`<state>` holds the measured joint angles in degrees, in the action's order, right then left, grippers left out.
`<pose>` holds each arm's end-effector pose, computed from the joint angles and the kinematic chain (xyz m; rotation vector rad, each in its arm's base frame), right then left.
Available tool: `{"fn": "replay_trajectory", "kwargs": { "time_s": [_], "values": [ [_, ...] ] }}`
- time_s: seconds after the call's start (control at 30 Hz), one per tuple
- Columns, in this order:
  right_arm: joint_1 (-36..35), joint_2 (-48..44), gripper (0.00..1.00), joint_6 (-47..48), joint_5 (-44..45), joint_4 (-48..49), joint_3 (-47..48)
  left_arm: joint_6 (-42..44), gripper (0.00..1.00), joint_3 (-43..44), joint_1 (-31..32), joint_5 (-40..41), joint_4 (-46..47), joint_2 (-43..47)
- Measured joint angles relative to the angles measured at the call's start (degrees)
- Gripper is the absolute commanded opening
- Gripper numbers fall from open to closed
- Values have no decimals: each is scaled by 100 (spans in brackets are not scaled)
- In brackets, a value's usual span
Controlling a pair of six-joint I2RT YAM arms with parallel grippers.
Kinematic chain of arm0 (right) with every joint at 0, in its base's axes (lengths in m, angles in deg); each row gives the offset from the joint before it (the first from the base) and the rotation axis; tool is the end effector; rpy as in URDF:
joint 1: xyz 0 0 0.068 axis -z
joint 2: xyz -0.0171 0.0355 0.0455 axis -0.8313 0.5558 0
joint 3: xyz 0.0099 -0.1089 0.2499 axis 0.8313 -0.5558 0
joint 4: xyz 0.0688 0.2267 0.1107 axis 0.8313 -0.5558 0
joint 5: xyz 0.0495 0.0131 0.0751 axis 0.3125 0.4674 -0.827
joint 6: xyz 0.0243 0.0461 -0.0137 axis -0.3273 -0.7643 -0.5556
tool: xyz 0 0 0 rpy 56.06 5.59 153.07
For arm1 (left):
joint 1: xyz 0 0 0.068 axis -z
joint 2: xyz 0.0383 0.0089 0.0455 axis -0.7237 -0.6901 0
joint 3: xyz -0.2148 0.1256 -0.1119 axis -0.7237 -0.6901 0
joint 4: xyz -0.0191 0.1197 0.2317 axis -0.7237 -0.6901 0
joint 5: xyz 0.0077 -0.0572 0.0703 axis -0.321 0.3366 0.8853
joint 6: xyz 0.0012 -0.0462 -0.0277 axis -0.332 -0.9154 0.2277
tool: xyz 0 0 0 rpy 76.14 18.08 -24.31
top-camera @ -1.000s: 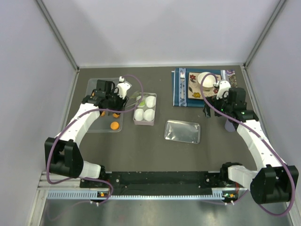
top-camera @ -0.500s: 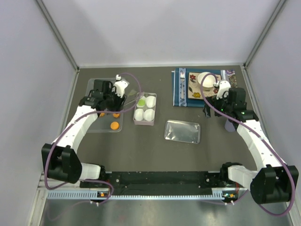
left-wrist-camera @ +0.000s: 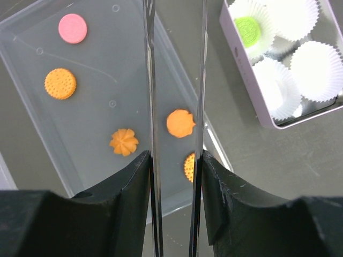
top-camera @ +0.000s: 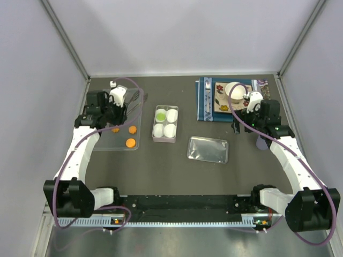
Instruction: Pack the cookies
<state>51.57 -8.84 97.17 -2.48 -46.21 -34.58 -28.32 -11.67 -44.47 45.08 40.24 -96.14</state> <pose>0.2346 0.0262 0.2820 -0.3508 2.1933 0.1874 0.2682 -0.0184 0.3180 0.5365 2.1752 -0.1523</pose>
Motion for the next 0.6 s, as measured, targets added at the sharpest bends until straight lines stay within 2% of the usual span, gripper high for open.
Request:
{"fn": "replay_trajectory", "kwargs": {
  "time_s": [0.3,0.6],
  "values": [
    [-7,2,99,0,-22,-46,76,605,45,-426,-765,-295,-588,776],
    [-22,2,99,0,-44,-68,76,1375,46,-1012,-1263,-439,-1309,1357]
  ]
}}
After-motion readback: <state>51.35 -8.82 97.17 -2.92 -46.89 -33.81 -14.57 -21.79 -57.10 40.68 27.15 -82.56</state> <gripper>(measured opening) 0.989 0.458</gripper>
